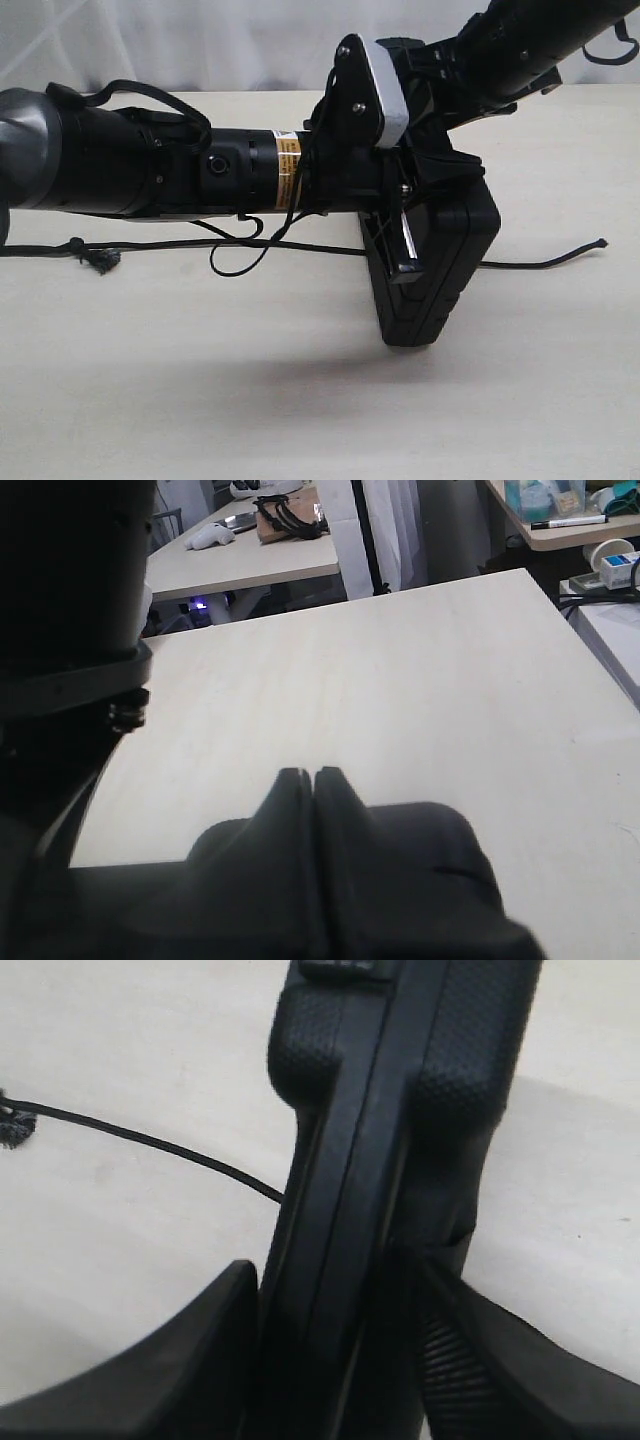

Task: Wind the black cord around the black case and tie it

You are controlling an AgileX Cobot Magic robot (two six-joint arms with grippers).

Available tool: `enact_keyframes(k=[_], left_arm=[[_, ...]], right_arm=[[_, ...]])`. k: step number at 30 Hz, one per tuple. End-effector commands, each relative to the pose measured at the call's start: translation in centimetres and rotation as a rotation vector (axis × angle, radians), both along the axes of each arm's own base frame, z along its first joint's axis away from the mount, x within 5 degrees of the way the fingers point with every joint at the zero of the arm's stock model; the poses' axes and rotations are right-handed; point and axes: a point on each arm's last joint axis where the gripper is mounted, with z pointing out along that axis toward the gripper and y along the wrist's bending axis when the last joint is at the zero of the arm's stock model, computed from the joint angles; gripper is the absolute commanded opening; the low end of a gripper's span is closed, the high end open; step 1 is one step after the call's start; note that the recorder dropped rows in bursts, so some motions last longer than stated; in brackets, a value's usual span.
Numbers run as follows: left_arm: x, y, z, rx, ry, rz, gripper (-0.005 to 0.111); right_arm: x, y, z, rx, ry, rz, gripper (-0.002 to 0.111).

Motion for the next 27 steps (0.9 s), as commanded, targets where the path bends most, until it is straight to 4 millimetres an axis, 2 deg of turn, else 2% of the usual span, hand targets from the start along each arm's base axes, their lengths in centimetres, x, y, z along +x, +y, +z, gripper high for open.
enact_keyframes(k=[1,11,20,27], left_arm=[[0.2,0.5,-2.4,0.155,0.013,0.043,0.000],[0.2,0.5,-2.4,0.148,0.037,0.051,0.000],[-0.2,0.6,-2.2,0.193,0.026,0.012,0.000],[0.0,2.3,0.1,0.302,0.018,0.148,0.000]], right_arm=[[0.0,0.0,0.0,-0.016,-0.004,0.006,0.043],[-0.1,-0.1,0.0,-0.016,-0.001,0.007,0.004],[-0.1,-0.1,0.0,-0.016,-0.001,0.007,0.004],[-0.1,-0.1,0.0,-0.016,-0.001,0.007,0.004]])
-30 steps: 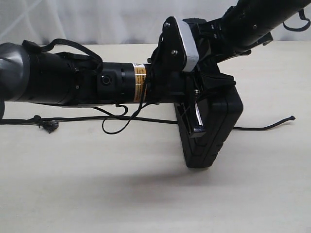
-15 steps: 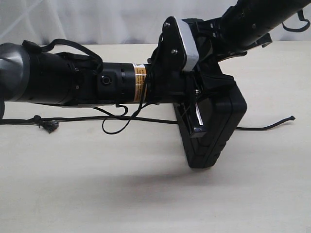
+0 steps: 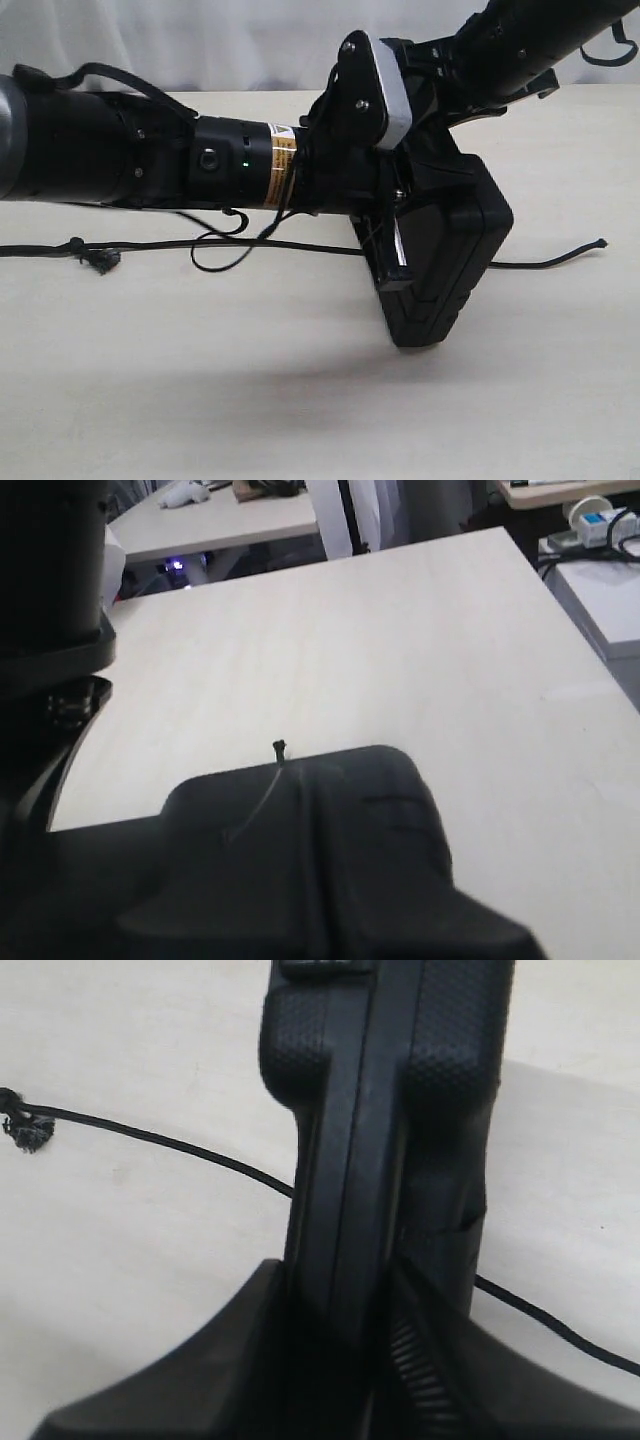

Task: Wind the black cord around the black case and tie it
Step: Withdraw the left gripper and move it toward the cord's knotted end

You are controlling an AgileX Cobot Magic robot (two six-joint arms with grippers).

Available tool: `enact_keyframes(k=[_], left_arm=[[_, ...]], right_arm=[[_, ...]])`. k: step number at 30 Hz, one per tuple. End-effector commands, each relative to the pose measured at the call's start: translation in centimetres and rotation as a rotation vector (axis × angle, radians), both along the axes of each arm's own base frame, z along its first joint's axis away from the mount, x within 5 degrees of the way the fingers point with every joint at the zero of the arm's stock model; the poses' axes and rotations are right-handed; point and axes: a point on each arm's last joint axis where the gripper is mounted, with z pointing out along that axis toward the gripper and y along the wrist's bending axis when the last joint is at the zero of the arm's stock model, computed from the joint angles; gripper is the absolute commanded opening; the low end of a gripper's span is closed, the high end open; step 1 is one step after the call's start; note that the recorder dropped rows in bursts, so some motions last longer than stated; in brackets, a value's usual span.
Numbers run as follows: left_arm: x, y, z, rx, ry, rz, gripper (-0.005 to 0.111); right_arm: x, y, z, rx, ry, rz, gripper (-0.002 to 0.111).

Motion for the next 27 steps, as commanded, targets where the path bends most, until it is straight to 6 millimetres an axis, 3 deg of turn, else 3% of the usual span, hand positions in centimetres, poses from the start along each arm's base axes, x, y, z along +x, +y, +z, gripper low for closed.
enact_keyframes(k=[1,9,15,27], left_arm=[[0.8,1.9,-0.6,0.213,-0.010,0.182,0.000],[1.0,3.9,2.4,0.167,0.076,0.436,0.000],[-0.4,5.5,2.8,0.182,0.064,0.465,0.000],[-2.7,8.2,4.4,0.163,0.027,0.518,0.000]], right_arm=[[0.0,-0.2,0.0,-0.037,-0.020,0.021,0.004],[0.0,-0.2,0.0,-0.037,-0.020,0.021,0.004],[0.1,-0.2,0.0,-0.034,-0.018,0.014,0.004],[0.6,-0.1,0.3,0.070,-0.001,-0.171,0.004]])
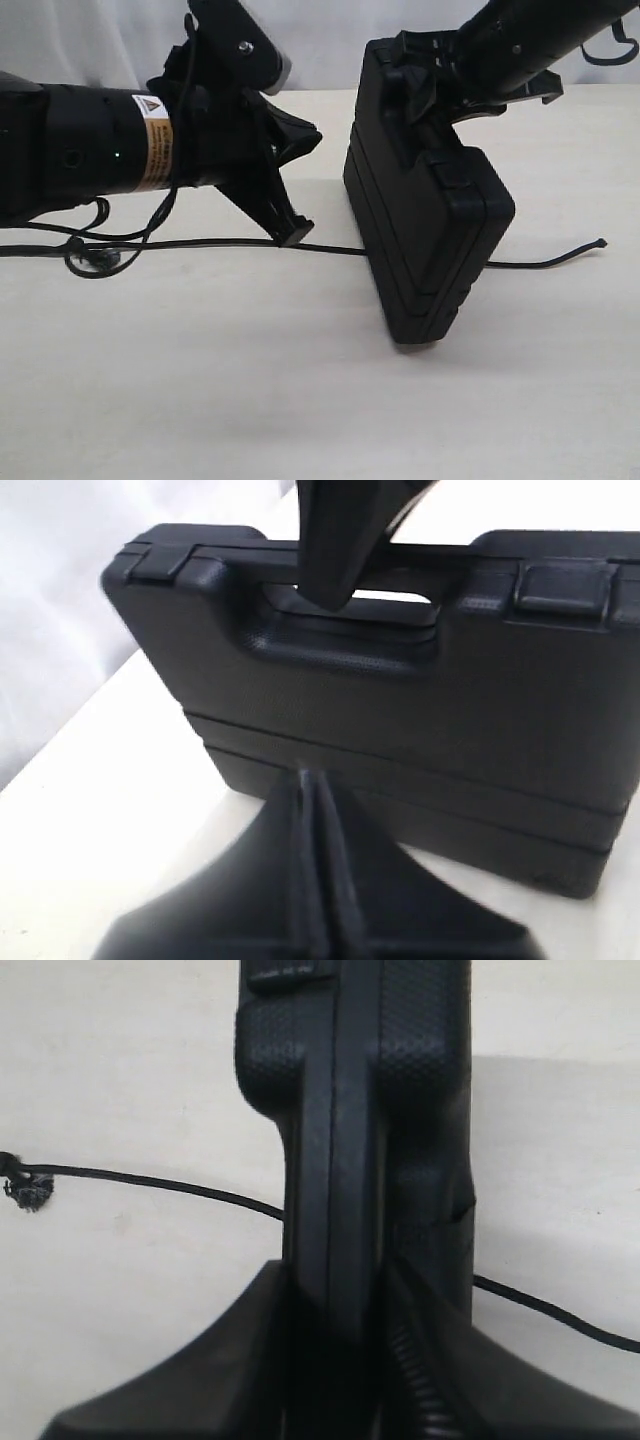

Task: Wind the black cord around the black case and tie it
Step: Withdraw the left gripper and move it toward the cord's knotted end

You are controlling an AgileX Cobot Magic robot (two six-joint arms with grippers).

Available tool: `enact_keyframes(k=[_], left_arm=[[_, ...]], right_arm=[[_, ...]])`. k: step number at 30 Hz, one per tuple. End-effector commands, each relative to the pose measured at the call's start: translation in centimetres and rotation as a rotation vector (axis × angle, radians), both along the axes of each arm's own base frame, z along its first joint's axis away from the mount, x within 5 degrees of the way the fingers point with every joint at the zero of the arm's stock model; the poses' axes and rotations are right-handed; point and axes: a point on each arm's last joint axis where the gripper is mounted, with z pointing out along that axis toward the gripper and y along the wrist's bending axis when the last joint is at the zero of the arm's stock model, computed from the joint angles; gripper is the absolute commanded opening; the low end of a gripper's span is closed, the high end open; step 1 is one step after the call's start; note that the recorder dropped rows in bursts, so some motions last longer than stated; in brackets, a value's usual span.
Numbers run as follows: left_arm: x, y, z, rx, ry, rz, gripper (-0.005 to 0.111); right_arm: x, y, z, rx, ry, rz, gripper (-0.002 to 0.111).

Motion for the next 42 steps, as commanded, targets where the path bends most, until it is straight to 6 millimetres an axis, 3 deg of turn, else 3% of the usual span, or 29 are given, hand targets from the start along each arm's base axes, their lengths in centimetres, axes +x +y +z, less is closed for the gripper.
enact_keyframes(k=[1,11,38,42], left_arm=[[-0.6,0.6,0.0,-0.002,0.003,0.013,0.000],[-1.3,1.8,-2.6,0.074,0.058,0.055,0.000],[-0.7,2.8,-2.8,0.139,0.034,0.166,0.000],[-0.1,3.7,-2.6,0.148,0.035,0.305,0.000]], right_arm=[[0.3,-0.1,0.2,0.022,-0.023,-0.036,0.004],[0.1,-0.1,-0.9,0.055,0.029,-0.125,0.004],[0.0,-0.1,-0.9,0.069,0.040,-0.128,0.004],[0.0,-0.1,-0.9,0.069,0.040,-0.128,0.004]])
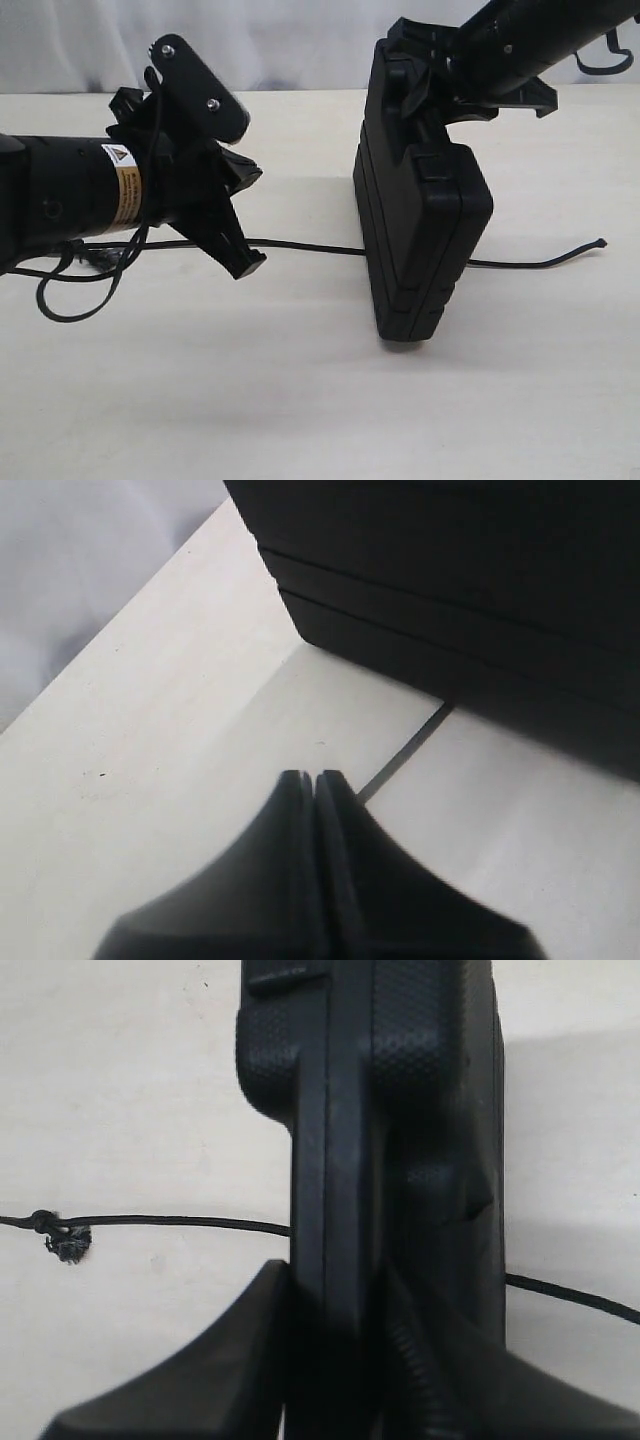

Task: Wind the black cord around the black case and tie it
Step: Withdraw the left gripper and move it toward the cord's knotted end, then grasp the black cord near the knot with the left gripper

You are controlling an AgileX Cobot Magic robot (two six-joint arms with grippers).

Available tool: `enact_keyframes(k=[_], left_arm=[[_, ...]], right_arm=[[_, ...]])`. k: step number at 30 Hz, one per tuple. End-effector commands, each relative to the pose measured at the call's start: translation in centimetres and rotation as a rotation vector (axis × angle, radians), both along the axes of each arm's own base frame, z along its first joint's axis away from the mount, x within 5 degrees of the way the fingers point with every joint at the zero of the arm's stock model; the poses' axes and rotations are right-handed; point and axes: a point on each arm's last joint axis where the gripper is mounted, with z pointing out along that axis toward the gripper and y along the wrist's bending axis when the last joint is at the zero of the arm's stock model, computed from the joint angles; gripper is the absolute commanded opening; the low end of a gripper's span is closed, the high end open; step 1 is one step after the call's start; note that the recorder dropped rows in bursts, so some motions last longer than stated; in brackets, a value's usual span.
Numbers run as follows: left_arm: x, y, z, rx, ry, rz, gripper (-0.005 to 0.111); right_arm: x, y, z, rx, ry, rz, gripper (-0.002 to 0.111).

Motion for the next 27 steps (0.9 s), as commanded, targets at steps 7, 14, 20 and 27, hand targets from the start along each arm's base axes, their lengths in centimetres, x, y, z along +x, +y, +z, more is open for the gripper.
enact_keyframes(k=[7,14,20,27], left_arm=[[2.2,3.7,1.1,-0.004,0.087,0.420,0.000],[4.9,8.5,2.3,0.111,0.432,0.534,0.000],[6.4,9.6,0.4,0.171,0.629,0.316,0.000],[8.1,10.2,-3.2,0.399,0.617,0.204,0.036]], right_arm=[[-0.1,-0.2,-0.3,-0.009,0.014,-0.001,0.004],[-0.1,-0.2,-0.3,-0.009,0.014,-0.001,0.004],[-0.1,-0.2,-0.3,-0.009,0.014,-0.001,0.004],[-0.1,-0.2,-0.3,-0.009,0.014,-0.001,0.004]])
